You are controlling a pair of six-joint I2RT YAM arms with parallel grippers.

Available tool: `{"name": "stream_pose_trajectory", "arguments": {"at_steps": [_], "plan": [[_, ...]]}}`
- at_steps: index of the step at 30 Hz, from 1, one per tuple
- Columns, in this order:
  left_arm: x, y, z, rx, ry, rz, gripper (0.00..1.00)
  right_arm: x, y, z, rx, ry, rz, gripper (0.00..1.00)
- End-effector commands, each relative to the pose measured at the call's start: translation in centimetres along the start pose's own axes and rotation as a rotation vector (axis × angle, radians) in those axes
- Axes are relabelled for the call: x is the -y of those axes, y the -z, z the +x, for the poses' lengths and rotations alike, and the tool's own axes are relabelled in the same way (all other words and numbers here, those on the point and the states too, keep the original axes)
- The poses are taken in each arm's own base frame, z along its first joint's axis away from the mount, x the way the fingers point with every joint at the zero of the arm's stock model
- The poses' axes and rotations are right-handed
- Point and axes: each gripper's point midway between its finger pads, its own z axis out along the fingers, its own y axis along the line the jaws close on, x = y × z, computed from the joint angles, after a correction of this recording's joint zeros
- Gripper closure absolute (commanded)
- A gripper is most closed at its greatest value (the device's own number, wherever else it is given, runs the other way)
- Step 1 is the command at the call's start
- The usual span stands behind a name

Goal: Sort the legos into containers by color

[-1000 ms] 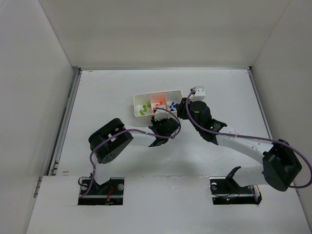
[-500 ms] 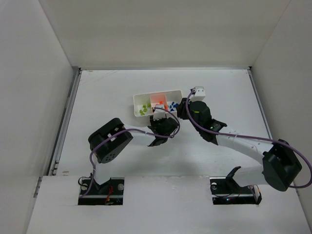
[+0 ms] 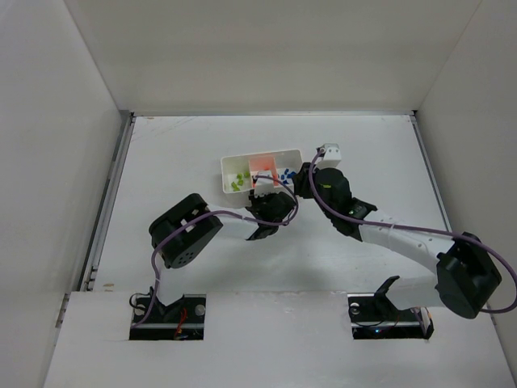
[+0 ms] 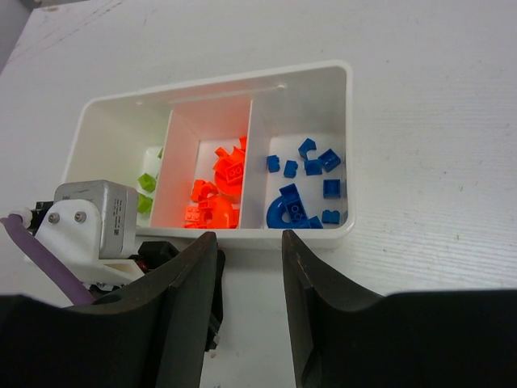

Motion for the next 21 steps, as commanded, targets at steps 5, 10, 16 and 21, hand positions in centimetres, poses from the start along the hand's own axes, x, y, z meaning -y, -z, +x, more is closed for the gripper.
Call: {"name": "stream_pose_trajectory", "arguments": {"at_steps": [5,10,16,21], "plan": [[-0.6,1.0,3.5,-0.082,-0.062,0.009,0.83,-0.7,1.0,-2.6,0.084,-0.046,-0.034,0.56],[-1.8,1.6,4.2,-0.086,-0.078,-0.006,0.82,-0.7,1.3,-2.7,0.087,-0.047,-0.035,0.56],[-1.8,1.5,4.4,-0.094,-0.064,-0.001,0.75,-0.7,1.7,-3.1,0.096,-0.051,-0.039,0.56],[-1.6,1.2,4.8,-0.114,-0.057,0.011,0.80,-0.6,2.0,-3.3,0.101,-0.055,-0.041,0.56]]}}
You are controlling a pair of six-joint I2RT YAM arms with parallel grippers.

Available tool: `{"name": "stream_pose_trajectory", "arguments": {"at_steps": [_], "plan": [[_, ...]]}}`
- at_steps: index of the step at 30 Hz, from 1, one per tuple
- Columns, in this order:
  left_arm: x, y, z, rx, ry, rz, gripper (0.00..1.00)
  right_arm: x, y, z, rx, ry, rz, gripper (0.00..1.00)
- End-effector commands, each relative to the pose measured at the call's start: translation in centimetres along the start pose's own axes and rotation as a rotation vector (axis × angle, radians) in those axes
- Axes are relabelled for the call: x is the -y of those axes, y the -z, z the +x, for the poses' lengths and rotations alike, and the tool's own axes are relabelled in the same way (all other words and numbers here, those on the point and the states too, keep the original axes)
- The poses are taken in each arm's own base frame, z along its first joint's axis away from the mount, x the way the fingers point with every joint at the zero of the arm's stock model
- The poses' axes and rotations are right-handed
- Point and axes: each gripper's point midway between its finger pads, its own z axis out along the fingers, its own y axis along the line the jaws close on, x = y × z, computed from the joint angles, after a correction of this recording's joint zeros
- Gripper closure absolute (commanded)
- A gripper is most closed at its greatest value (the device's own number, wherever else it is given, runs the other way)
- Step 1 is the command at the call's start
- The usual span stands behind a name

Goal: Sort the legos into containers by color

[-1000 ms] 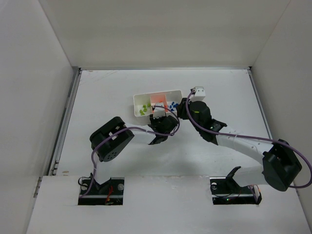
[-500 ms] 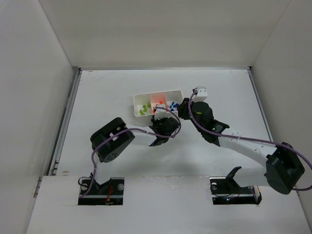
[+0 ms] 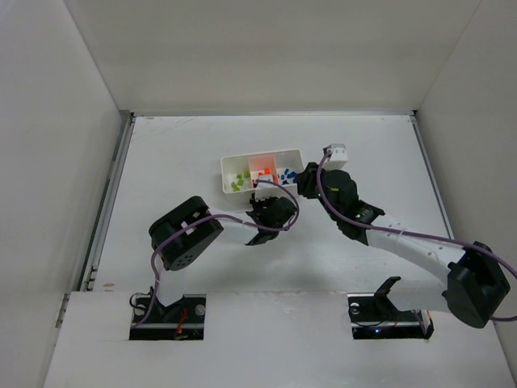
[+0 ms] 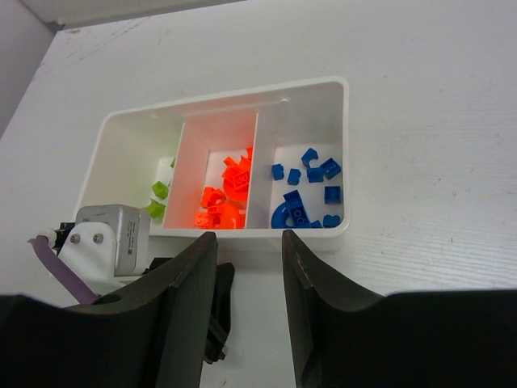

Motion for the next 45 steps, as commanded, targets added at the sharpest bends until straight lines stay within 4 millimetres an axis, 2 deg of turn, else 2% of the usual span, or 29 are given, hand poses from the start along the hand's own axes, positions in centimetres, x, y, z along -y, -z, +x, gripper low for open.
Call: {"name": "stream_pose_trajectory", "arguments": {"at_steps": [1,6,16,21,28,34,37,39,41,45], "plan": [[-2.0,0.5,3.9,-0.134,-0.070,-0.011,0.82,-0.6,0.5,-1.9,0.060,-0.036,-0.021,0.56],[-1.9,1.5,3.1,-0.128,-0.061,0.013,0.88,-0.3,0.9,-1.9,0.064,-0.036,-0.016,0.56],[-1.1,5.3,-1.2,-0.084,0.002,0.113,0.90,0.2,1.5,-1.3,0.050,-0.033,-0.009,0.56],[0.5,7.4,-4.9,-0.048,0.035,0.189,0.90,0.8,1.5,-0.6,0.038,-0.038,0.003,0.56],[1.7,8.5,-9.0,0.002,0.069,0.241,0.90,1.2,1.7,-0.4,0.038,-0.043,0.010,0.57],[2.2,7.0,-14.4,0.089,0.105,0.231,0.90,1.6,1.9,-0.3,0.039,-0.052,0.014,0.57],[1.8,4.6,-16.6,0.140,0.117,0.192,0.89,1.5,2.0,-0.1,0.037,-0.054,0.010,0.57],[1.7,2.6,-17.1,0.147,0.116,0.160,0.89,1.4,2.0,0.0,0.035,-0.060,0.005,0.56],[2.1,1.0,-16.7,0.119,0.102,0.158,0.87,1.5,1.9,0.1,0.031,-0.053,0.011,0.56],[2.5,-0.5,-15.9,0.088,0.094,0.157,0.72,0.9,2.4,0.4,0.026,-0.061,-0.006,0.56]]}}
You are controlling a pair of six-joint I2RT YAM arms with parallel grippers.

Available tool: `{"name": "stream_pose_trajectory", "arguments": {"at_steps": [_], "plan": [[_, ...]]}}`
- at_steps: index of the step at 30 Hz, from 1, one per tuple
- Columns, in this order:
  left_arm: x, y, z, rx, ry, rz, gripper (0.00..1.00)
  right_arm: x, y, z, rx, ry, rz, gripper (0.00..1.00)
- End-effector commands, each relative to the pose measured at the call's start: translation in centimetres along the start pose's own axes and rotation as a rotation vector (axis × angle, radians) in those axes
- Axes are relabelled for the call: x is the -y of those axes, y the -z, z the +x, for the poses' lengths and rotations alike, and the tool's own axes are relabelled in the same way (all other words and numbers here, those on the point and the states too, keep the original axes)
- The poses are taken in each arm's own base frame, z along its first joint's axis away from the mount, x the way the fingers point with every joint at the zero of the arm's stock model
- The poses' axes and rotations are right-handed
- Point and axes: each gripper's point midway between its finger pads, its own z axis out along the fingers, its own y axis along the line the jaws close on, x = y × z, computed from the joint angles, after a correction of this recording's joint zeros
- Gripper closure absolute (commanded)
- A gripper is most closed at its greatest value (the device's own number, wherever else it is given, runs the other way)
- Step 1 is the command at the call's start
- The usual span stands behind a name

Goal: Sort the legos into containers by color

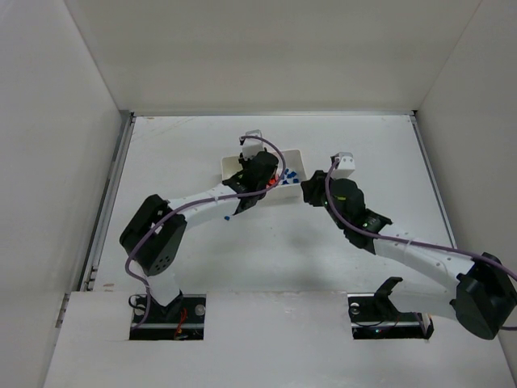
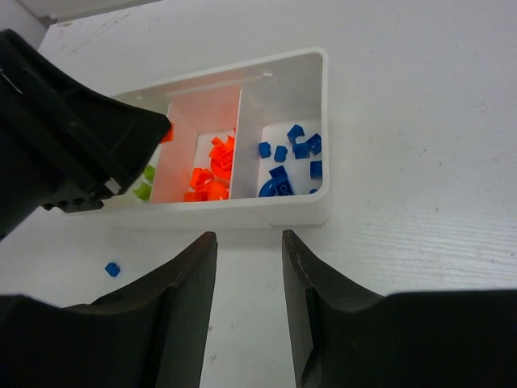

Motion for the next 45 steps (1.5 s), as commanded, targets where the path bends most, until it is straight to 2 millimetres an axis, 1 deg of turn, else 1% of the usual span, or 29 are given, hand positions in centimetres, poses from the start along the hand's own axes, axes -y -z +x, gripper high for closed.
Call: {"name": "stream_pose_trajectory", "arguments": {"at_steps": [1,3,5,7,8,10,12,13,15,19,23,26,28,29,30,31,32,33,34,36,37,38,39,40,41,42,43,44,45], "plan": [[0.8,-0.3,-0.7,0.006,-0.004,0.027,0.70,-0.9,0.7,-0.5,0.024,-0.031,-0.025,0.56],[0.1,-0.1,-0.9,0.008,0.011,0.025,0.68,-1.6,0.8,0.1,0.008,-0.023,-0.040,0.56],[-0.7,0.5,-1.2,0.012,0.027,0.022,0.67,-2.8,0.9,0.9,-0.013,-0.025,-0.066,0.56],[-2.0,1.4,-1.6,0.022,0.037,0.013,0.67,-4.5,0.9,2.2,-0.044,-0.019,-0.102,0.57],[-3.1,1.8,-1.8,0.032,0.052,0.005,0.66,-5.5,0.8,3.0,-0.061,0.002,-0.119,0.57],[-4.4,2.1,-1.9,0.034,0.079,0.001,0.63,-6.4,0.5,4.0,-0.079,0.019,-0.116,0.57],[-5.2,2.1,-1.9,0.023,0.089,0.003,0.63,-7.1,0.3,4.4,-0.080,0.020,-0.113,0.58],[-5.2,2.0,-1.8,0.016,0.094,0.012,0.63,-7.5,0.3,4.4,-0.075,0.022,-0.115,0.58],[-4.6,2.2,-1.6,0.006,0.104,0.040,0.63,-7.9,0.4,4.1,-0.065,0.028,-0.119,0.58],[-1.9,2.4,-1.8,0.002,0.105,0.111,0.63,-8.3,0.9,3.2,-0.046,0.006,-0.135,0.58],[0.4,2.7,-1.4,-0.030,0.137,0.172,0.63,-8.6,0.7,2.9,-0.036,0.011,-0.144,0.58],[1.2,3.0,-1.3,-0.069,0.212,0.214,0.65,-8.9,-0.4,2.3,-0.022,0.003,-0.150,0.57],[1.0,2.4,-1.4,-0.073,0.239,0.204,0.67,-8.9,-1.2,1.5,-0.011,0.001,-0.148,0.57],[1.4,2.8,-1.5,-0.109,0.265,0.230,0.67,-9.0,-1.3,1.0,-0.004,-0.004,-0.147,0.57],[2.1,3.7,-2.2,-0.119,0.281,0.267,0.67,-8.9,-1.5,0.7,0.000,-0.006,-0.144,0.57],[1.2,2.7,-3.1,-0.061,0.253,0.224,0.67,-8.8,-1.6,0.5,0.006,-0.007,-0.144,0.57],[0.0,1.5,-3.1,-0.042,0.238,0.171,0.66,-8.7,-1.8,0.5,0.002,-0.004,-0.142,0.57],[0.1,1.8,-2.6,-0.081,0.240,0.180,0.66,-8.5,-1.9,0.6,-0.004,-0.001,-0.135,0.57],[0.6,2.0,-2.0,-0.097,0.222,0.188,0.65,-8.3,-1.8,0.6,-0.004,0.002,-0.130,0.57],[0.3,0.4,-0.6,-0.122,0.170,0.143,0.66,-8.0,-1.5,0.8,-0.007,-0.010,-0.129,0.57],[1.1,1.5,-0.3,-0.172,0.172,0.179,0.66,-7.9,-1.4,0.9,-0.012,-0.011,-0.127,0.57],[1.5,2.0,-0.5,-0.153,0.161,0.187,0.63,-7.6,-1.1,0.9,-0.009,-0.004,-0.123,0.57],[0.6,0.6,-0.1,-0.094,0.124,0.130,0.60,-7.5,-1.0,1.0,-0.006,-0.003,-0.124,0.57],[0.0,-0.9,0.3,-0.098,0.112,0.099,0.61,-7.3,-1.0,1.0,-0.007,-0.009,-0.119,0.57],[1.4,0.4,0.7,-0.194,0.137,0.162,0.62,-7.3,-0.9,0.8,-0.006,-0.009,-0.117,0.57],[3.1,2.2,-0.4,-0.227,0.167,0.229,0.62,-7.2,-0.7,0.6,-0.005,-0.005,-0.118,0.56],[2.9,2.1,-2.0,-0.149,0.155,0.214,0.59,-7.2,-0.5,0.6,-0.006,-0.005,-0.119,0.56],[0.9,0.4,-2.4,-0.063,0.119,0.128,0.56,-7.3,-0.3,0.4,-0.001,-0.008,-0.122,0.56],[-1.2,-1.2,-1.9,-0.058,0.114,0.060,0.57,-7.3,-0.3,0.2,0.004,-0.009,-0.123,0.56]]}}
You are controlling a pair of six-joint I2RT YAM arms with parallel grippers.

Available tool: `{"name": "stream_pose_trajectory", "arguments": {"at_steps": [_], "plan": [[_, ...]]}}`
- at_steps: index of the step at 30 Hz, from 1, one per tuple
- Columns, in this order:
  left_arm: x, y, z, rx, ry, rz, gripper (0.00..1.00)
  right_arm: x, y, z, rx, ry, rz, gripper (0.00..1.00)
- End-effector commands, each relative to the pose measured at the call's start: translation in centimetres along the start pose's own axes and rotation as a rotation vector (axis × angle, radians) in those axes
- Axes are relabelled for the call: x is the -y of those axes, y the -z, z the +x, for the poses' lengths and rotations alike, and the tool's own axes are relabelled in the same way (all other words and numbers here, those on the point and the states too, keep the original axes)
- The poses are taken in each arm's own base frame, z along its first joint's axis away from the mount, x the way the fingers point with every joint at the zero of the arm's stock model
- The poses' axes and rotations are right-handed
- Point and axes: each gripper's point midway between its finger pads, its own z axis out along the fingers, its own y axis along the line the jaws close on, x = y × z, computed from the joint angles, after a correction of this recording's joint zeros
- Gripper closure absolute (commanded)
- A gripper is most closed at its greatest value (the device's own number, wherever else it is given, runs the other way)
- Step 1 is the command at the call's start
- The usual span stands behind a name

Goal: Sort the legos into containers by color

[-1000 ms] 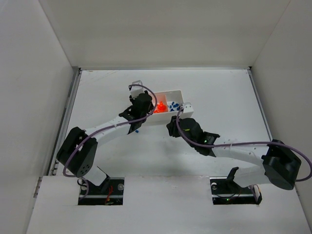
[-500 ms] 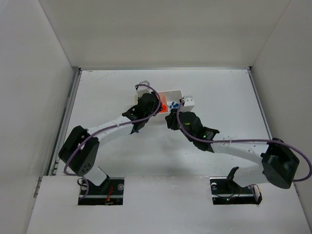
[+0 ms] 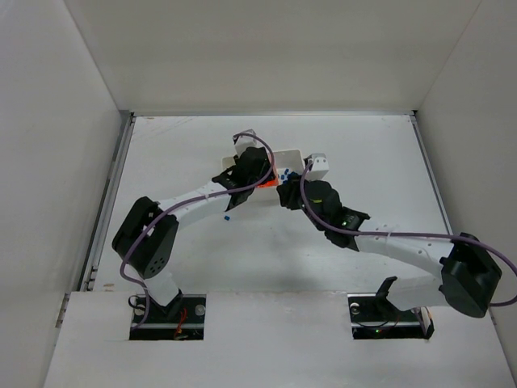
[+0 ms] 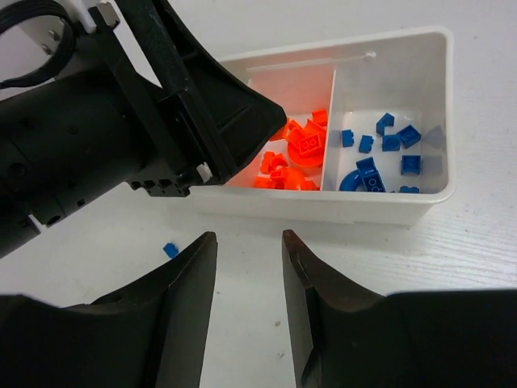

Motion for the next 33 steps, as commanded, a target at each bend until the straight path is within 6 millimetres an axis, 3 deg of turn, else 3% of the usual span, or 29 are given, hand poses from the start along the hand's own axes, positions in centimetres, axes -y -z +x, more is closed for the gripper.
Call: {"name": "stream_pose_trajectory", "arguments": {"at_steps": [1,2,3,5,7,9,10,11,12,14,17,25,31,33], "plan": [[-0.5,0.0,-2.5,0.029,0.054,-0.011,0.58,-0.5,0.8,-2.2,0.055,-0.013,-0.024,0.56],[1.2,1.2,-1.4,-0.038,0.095,0.059,0.58,-0.4,1.0,-2.4,0.061,-0.012,-0.023,0.56],[1.2,1.2,-1.7,0.000,0.063,0.061,0.57,-0.3,1.2,-2.4,0.064,-0.018,-0.024,0.56],[-1.9,0.0,-2.3,0.055,0.054,-0.040,0.56,0.0,1.3,-2.4,0.067,-0.027,-0.024,0.56],[0.0,1.5,-1.6,0.015,0.087,0.037,0.56,0.2,1.3,-2.3,0.067,-0.017,-0.017,0.56],[-2.3,-0.9,-1.6,0.055,0.041,-0.052,0.56,0.6,1.0,-2.2,0.064,-0.033,-0.011,0.55],[-1.0,0.0,-0.6,-0.039,0.096,0.007,0.56,0.6,0.5,-2.2,0.060,-0.033,-0.009,0.55],[1.6,1.7,-0.3,-0.079,0.125,0.096,0.57,0.4,0.2,-1.9,0.048,-0.022,-0.014,0.55],[3.2,2.8,-1.4,-0.017,0.101,0.140,0.56,0.1,-0.2,-1.8,0.041,-0.010,-0.022,0.55],[1.8,2.0,-3.2,0.113,0.039,0.062,0.50,-0.2,-1.1,-1.5,0.026,-0.008,-0.027,0.54],[1.5,2.2,-2.7,0.015,0.149,0.100,0.52,-1.0,-2.7,-1.3,0.009,0.010,-0.039,0.52],[-1.1,3.0,-2.3,0.017,0.249,0.105,0.52,-0.3,-7.5,-2.1,0.004,0.016,-0.025,0.50],[-1.9,1.7,-1.8,-0.018,0.266,0.090,0.52,-1.0,-8.6,-1.7,-0.016,0.034,-0.053,0.50],[-1.1,1.3,-1.8,-0.039,0.278,0.115,0.52,-1.0,-8.7,-1.7,-0.019,0.040,-0.053,0.49]]}}
